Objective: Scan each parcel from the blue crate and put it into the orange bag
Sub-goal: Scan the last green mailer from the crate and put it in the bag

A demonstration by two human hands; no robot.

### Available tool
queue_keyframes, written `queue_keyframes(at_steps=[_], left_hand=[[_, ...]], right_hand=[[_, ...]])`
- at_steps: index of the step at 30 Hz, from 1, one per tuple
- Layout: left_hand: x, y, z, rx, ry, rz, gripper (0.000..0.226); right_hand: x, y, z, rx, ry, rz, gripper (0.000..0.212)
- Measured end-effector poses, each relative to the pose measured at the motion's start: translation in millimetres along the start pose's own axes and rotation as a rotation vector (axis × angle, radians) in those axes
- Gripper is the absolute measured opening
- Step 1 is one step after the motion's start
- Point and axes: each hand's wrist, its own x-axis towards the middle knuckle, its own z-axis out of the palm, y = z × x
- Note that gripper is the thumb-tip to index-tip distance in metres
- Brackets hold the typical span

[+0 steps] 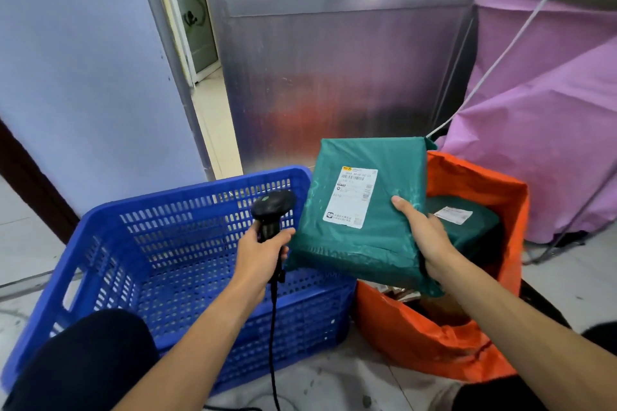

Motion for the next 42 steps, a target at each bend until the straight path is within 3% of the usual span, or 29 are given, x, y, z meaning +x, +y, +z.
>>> queue_keyframes(at_steps=[5, 9, 14, 21, 27, 30, 34, 42], left_hand=[[6, -2, 12, 0.033, -0.015, -0.064, 0.016], [0, -4, 28, 0.116, -0.138, -0.138, 0.016], [-10, 4, 63, 0.146, -0.257, -0.087, 0.019], [-6, 7, 92, 0.143, -0.222, -0.076, 0.024], [4, -1, 105, 0.223, -0.255, -0.024, 0.015], [11, -12, 114, 0.299, -0.235, 0.053, 0.009], [20, -32, 125, 0.362, -0.165, 0.196, 0.027], [33, -60, 150, 0.154, -0.058, 0.093, 0.019]], right_hand=[[-8, -4, -5, 0.029, 0.046, 0.006, 0.092], [-6, -19, -18, 0.036, 0.08, 0.0, 0.087], [5, -43, -57, 0.046, 0.157, -0.025, 0.107], [6, -60, -117, -0.003, 0.48, -0.213, 0.108], [-4, -54, -164, -0.352, 0.741, -0.281, 0.117], [-1, -47, -176, -0.362, 0.73, -0.239, 0.115], [4, -38, -179, -0.249, 0.701, -0.213, 0.123], [33, -25, -164, -0.233, 0.635, -0.175, 0.113]])
